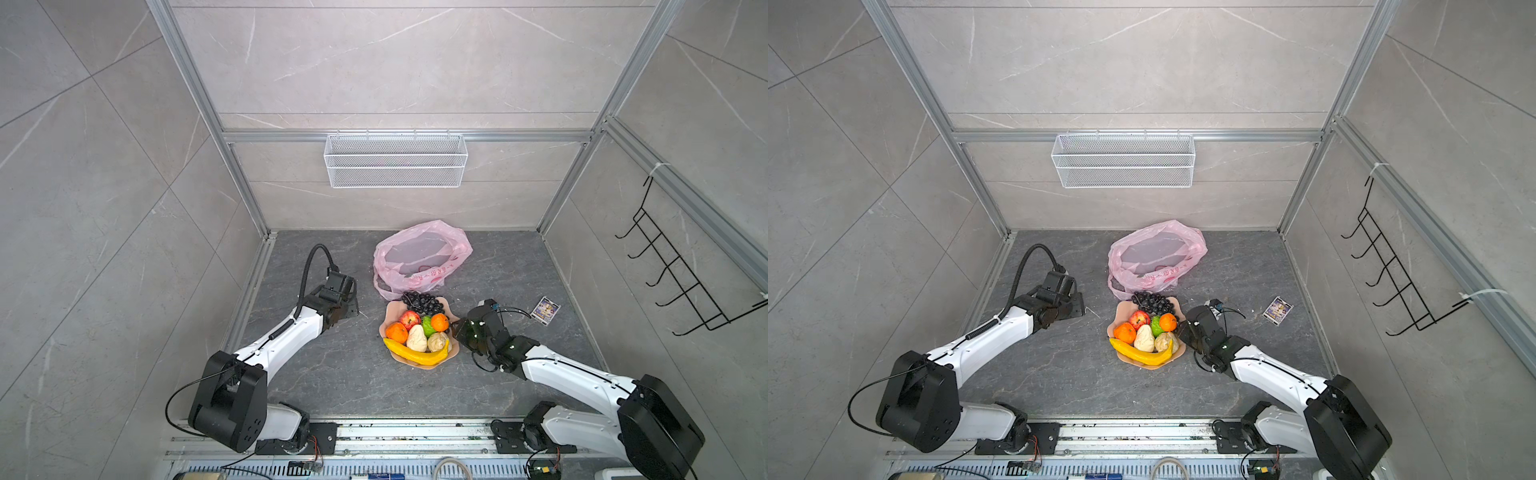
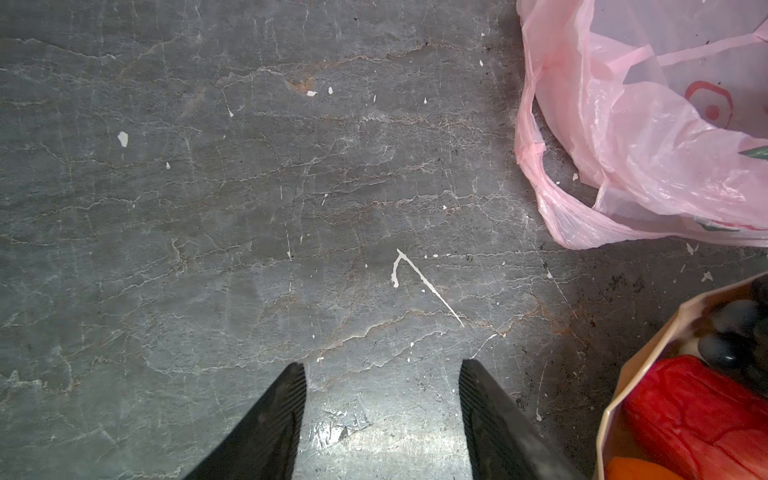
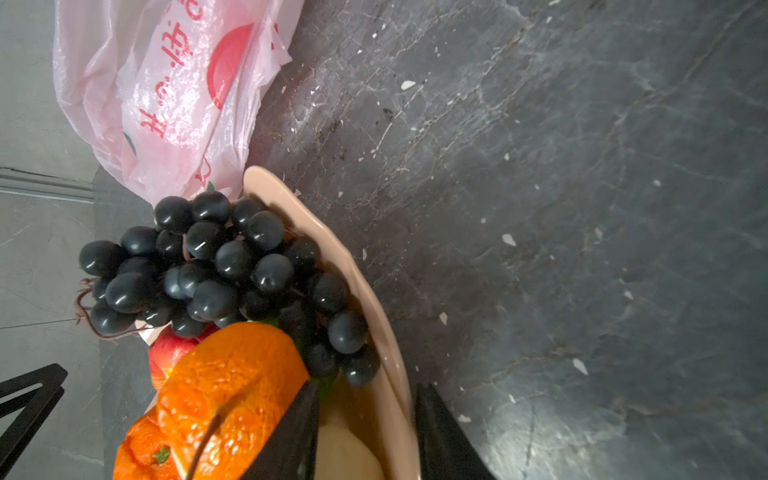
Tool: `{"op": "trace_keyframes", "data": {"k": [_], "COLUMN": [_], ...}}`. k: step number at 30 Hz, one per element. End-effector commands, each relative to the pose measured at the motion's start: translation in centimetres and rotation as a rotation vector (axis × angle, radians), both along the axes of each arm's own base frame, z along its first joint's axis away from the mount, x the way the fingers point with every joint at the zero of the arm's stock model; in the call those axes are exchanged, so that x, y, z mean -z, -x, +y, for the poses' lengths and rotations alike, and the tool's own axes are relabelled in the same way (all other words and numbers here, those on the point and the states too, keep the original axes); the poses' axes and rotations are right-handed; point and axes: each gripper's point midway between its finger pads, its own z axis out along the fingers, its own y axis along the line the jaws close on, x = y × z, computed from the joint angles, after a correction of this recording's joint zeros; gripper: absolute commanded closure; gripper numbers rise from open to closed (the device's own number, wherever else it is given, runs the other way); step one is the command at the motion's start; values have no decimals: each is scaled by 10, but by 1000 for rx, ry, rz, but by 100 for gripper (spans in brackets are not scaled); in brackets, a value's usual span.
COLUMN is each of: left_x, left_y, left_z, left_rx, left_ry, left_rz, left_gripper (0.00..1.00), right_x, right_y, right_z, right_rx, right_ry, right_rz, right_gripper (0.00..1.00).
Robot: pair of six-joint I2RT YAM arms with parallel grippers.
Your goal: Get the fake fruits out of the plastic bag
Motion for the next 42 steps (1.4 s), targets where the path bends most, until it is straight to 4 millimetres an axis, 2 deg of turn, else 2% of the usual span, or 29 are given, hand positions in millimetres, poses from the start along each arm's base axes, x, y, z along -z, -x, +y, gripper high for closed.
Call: {"op": "trace_keyframes", "data": {"k": [1, 4, 9, 12, 14, 16, 20, 23, 26, 28, 30, 35, 38, 42], "left_x": [-15, -17, -24, -30, -37, -44, -63, -70, -69, -65, -58, -34, -15, 0], "left_y": [-5, -6, -6, -5, -5, -5, -4, -5, -5, -3, -7, -20, -27, -40], "left_z": [2, 3, 4, 10, 18, 30, 66, 87, 114, 134, 139, 131, 120, 101], "left_rx": [-17, -18, -20, -31, -49, -78, -187, -239, -329, -407, -385, -244, -141, 26], "left_ry": [13, 16, 15, -4, -30, -74, -214, -321, -416, -445, -472, -476, -447, -416], "left_rz": [-59, -66, -86, -113, -148, -191, -294, -352, -367, -359, -383, -479, -509, -582], "left_gripper": [38, 38, 38, 37, 37, 36, 30, 20, 11, 1, 0, 0, 0, 0], "right_x": [-14, -15, -29, -47, -64, -83, -121, -142, -150, -141, -127, -73, -61, -44], "right_y": [-4, 0, 10, 16, 19, 20, 15, 1, -14, -27, -39, -66, -75, -81], "right_z": [-3, -18, -39, -57, -78, -104, -137, -141, -142, -141, -146, -164, -162, -158], "right_rx": [-8, 17, 27, 34, 64, 127, 212, 223, 229, 206, 197, 162, 148, 107], "right_ry": [47, 122, 202, 281, 390, 516, 739, 848, 912, 977, 1028, 1010, 962, 1001], "right_rz": [-33, -25, -44, -81, -113, -144, -225, -352, -453, -471, -445, -364, -424, -450], "right_gripper": [53, 44, 39, 37, 36, 32, 20, 14, 11, 7, 5, 4, 4, 4]}}
